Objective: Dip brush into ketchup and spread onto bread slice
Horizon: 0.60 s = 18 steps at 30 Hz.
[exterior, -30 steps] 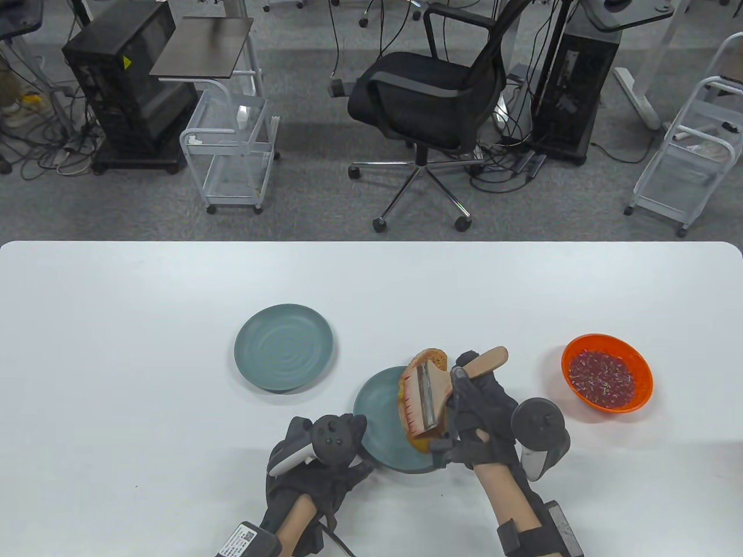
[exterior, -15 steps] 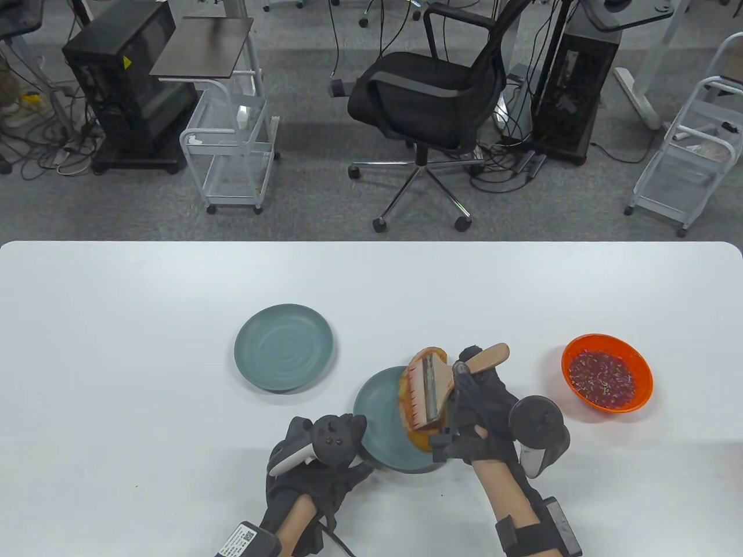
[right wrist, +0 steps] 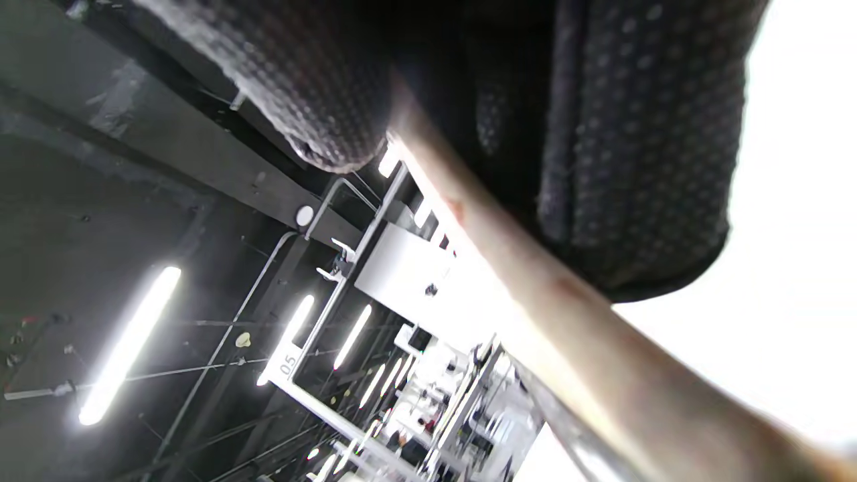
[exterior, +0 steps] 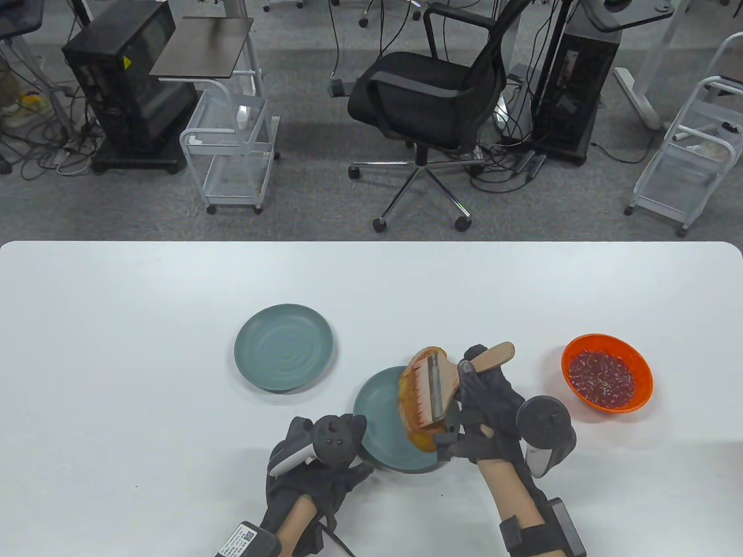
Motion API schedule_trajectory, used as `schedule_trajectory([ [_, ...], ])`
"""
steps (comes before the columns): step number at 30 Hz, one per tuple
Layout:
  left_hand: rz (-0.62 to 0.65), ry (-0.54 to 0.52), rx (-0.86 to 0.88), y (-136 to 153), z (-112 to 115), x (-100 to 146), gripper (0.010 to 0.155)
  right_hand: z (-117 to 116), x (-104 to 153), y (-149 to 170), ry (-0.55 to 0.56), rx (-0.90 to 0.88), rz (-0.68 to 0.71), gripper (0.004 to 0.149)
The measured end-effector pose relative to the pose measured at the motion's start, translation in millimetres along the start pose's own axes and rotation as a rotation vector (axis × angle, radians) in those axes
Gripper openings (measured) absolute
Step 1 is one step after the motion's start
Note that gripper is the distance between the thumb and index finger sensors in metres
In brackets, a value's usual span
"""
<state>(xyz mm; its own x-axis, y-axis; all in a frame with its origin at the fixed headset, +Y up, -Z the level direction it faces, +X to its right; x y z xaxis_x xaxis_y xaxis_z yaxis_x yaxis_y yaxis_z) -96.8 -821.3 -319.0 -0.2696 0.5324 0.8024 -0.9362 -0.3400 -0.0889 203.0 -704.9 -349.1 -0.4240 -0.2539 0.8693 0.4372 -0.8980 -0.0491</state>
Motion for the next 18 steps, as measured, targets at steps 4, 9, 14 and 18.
schedule_trajectory([
  [4, -0.001, 0.0, -0.001, 0, 0, 0, 0.075, 21, 0, -15, 0.108, 0.052, 0.133, 0.046],
  [9, -0.003, -0.001, -0.003, 0, 0, 0, 0.075, -9, 3, 4, -0.127, -0.167, -0.048, 0.046],
  [14, -0.002, 0.0, 0.001, 0, 0, 0, 0.075, 8, -1, 1, -0.001, -0.002, 0.024, 0.045],
  [18, -0.004, -0.001, -0.003, 0, 0, 0, 0.075, 23, -1, -8, 0.066, 0.017, 0.108, 0.045],
])
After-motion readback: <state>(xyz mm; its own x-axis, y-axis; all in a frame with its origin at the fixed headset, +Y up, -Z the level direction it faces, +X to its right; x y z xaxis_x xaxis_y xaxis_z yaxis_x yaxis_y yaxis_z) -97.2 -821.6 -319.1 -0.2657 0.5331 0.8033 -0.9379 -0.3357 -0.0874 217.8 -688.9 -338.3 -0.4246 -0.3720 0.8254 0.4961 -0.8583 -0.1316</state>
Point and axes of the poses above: the tracker on the back of each hand, its own y axis roughly to the little-finger side, its own x axis roughly from the fingertips to the wrist, z = x × y, the point moved 4 cm from there along -x, roughly from the wrist to the fingertips, and after that the axes turned 12 degrees about -z, right-handed, at the moved point
